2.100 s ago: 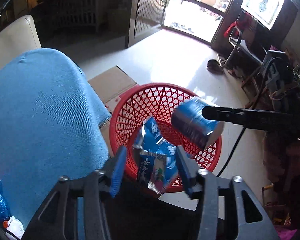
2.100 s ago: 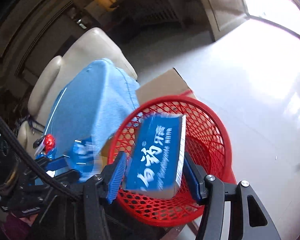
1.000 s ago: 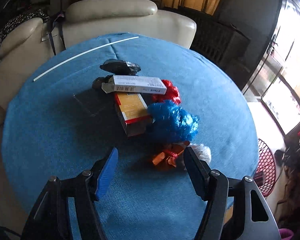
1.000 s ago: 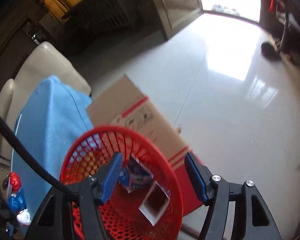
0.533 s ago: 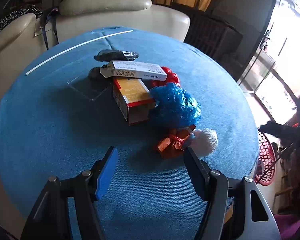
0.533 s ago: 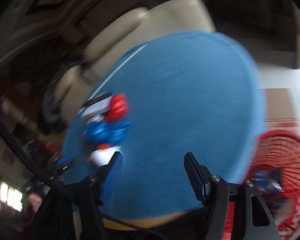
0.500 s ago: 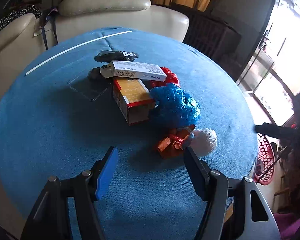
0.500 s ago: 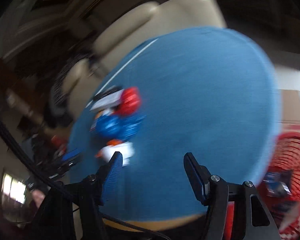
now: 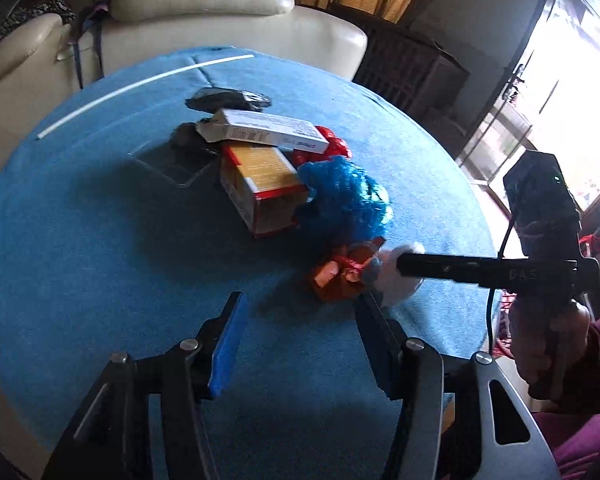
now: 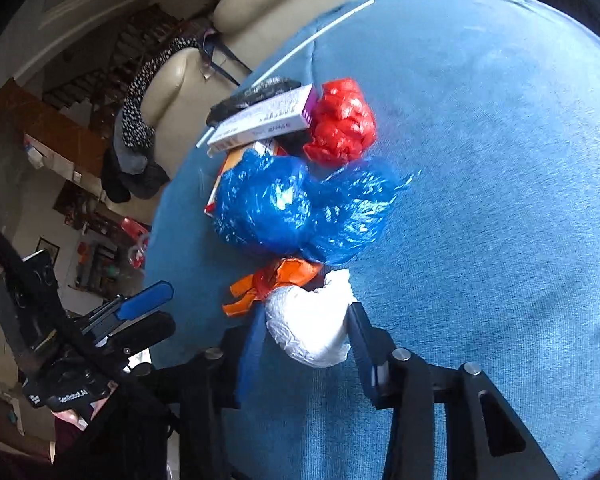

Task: Collect trash
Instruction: 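Grasp the white plastic wad with the right tool while the left tool grasps the orange mesh bag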

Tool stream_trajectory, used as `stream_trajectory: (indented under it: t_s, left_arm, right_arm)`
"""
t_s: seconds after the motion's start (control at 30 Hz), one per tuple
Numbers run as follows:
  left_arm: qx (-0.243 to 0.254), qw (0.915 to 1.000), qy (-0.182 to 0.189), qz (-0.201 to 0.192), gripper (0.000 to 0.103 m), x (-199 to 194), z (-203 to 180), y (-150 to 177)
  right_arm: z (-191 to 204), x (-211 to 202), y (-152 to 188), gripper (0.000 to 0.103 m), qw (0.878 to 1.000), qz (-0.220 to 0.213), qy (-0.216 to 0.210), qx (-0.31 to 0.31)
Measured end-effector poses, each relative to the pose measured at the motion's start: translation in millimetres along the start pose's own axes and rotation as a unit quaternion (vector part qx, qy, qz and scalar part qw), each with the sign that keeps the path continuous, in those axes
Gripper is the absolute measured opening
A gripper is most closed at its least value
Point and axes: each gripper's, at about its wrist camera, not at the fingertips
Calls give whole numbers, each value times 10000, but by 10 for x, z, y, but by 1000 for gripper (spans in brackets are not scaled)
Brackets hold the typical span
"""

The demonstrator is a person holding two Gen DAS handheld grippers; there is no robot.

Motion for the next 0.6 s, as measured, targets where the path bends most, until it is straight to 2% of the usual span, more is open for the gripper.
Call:
stream_trajectory:
  t_s: [0.13, 0.27, 0.43, 0.47, 0.53, 0.6]
  left_arm:
    - [217, 9996, 26, 165, 68, 175, -166, -43]
    - [293, 9992, 14, 272, 68, 439, -296, -128]
    - [402, 9985, -29, 374, 68, 676, -378, -204]
    - [396, 9983, 3, 416, 65, 715, -378, -202]
    - [316, 9978, -49, 587, 43, 796, -341, -194]
    - [336, 9981, -61, 520, 42, 784, -357, -187]
  right_arm:
    - [-156, -341, 59, 42, 9992, -367, 169, 44]
    - [-404, -667, 226, 42, 9975, -544, 255, 372]
    - [-567, -843, 423, 42, 9954, -610, 254, 690]
    - [-580, -879, 446, 42, 9951, -635, 257, 709]
    - [-535, -869, 447, 42, 9949, -706, 257, 679]
    - [-519, -897, 445, 42, 9947, -769, 240, 640]
Point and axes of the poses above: each gripper's, at about its wrist camera, not at the fingertips, and x roughly the way its jaws point, z to its left, y to its underside, and after that the axes turned 11 degrees about -x, right-handed
